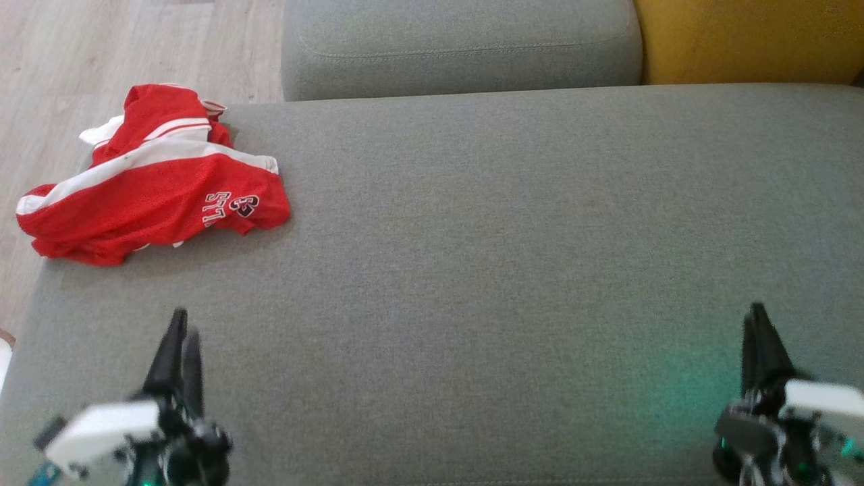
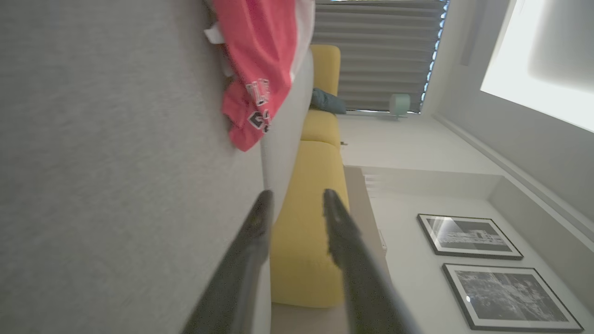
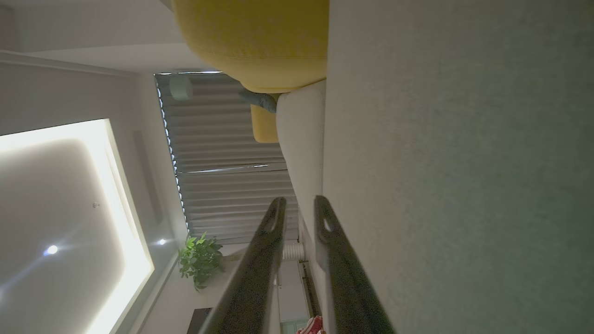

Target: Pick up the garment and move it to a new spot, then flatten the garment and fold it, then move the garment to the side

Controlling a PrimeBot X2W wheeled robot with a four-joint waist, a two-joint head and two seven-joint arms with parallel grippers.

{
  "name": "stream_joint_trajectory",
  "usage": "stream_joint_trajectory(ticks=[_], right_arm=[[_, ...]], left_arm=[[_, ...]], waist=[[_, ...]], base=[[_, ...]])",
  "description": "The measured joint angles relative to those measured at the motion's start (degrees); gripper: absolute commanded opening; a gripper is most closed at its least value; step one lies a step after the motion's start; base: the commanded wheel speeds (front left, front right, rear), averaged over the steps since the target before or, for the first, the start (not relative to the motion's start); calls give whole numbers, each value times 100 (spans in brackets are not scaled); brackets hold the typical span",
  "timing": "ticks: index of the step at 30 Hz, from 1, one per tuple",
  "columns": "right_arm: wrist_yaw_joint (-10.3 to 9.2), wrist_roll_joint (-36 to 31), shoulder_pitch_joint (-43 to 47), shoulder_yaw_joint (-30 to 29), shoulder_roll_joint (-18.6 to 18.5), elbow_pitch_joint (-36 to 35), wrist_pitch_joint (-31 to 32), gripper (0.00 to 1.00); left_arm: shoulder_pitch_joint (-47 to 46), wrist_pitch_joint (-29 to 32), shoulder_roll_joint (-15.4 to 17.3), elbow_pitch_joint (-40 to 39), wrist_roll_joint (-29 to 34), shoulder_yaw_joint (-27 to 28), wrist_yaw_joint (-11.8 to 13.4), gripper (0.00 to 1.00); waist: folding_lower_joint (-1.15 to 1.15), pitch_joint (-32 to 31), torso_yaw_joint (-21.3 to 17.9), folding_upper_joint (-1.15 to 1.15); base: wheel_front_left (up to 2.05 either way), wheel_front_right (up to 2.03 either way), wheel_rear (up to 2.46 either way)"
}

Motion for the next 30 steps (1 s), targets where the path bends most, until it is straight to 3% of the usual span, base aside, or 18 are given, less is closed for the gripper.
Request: stream_joint_trajectory(ticks=[4, 17, 30], right_arm=[[0, -1, 273, 22, 15, 288, -9, 100], [0, -165, 293, 178, 16, 225, -181, 100], [0, -1160, 293, 321, 16, -66, -414, 100]], left_arm=[[334, -8, -64, 278, 0, -23, 19, 100], [352, -209, -63, 118, 127, -187, 20, 100], [349, -413, -62, -189, 842, -345, 99, 100]], waist=[[0, 0, 0, 0], [0, -8, 1, 0], [0, -10, 11, 0]], base=[[0, 0, 0], [0, 0, 0], [0, 0, 0]])
